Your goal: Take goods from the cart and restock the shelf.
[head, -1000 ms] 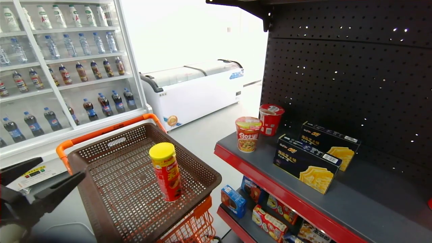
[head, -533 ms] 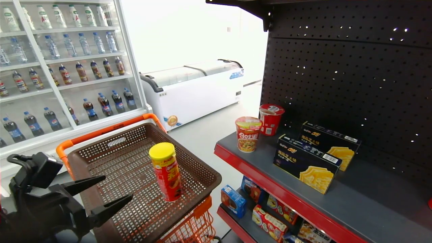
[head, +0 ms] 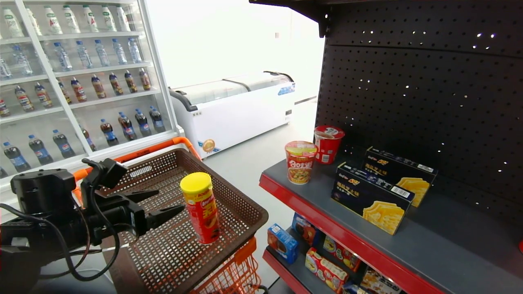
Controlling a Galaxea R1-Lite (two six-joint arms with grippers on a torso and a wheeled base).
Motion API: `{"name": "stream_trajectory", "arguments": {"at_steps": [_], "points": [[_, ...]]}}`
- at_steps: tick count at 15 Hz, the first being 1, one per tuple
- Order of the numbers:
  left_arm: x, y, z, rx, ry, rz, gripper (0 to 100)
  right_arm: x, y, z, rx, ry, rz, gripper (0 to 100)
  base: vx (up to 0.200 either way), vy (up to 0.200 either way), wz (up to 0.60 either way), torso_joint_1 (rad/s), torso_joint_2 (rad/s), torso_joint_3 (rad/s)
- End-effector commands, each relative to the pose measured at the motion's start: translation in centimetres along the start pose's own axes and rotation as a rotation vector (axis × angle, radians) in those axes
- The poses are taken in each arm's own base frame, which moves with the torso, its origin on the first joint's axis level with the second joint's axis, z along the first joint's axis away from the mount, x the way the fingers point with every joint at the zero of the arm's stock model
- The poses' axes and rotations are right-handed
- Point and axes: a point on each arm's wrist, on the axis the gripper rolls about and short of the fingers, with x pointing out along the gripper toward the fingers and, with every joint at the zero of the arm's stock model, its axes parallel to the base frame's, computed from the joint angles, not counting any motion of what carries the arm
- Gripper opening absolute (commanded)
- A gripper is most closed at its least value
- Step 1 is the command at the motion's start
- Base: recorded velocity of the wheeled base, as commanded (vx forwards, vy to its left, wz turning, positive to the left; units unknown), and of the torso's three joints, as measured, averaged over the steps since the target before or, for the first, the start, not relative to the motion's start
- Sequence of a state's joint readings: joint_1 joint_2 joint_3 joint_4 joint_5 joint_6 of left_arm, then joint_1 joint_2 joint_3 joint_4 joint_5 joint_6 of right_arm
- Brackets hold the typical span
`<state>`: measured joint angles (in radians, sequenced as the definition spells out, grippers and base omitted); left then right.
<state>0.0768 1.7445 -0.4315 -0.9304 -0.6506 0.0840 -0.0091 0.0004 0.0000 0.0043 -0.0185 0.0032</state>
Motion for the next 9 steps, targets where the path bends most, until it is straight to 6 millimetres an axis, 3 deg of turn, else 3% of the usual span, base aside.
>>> {"name": "stream_trajectory", "arguments": {"at_steps": [1,5,9], "points": [[1.6,0.4,-0.8,-0.018,0.034,-0.038,100,0.0,0.0,0.0,0.000,0.000,0.000,100,0.000,0.000,0.00,0.000,0.00,0.000],[2.0,-0.5,-1.2,-0.024,0.059,-0.074,100,0.0,0.0,0.0,0.000,0.000,0.000,100,0.000,0.000,0.00,0.000,0.00,0.000],[3.5,0.2,-2.1,-0.039,0.088,-0.084,100,0.0,0.0,0.0,0.000,0.000,0.000,100,0.000,0.000,0.00,0.000,0.00,0.000]]}}
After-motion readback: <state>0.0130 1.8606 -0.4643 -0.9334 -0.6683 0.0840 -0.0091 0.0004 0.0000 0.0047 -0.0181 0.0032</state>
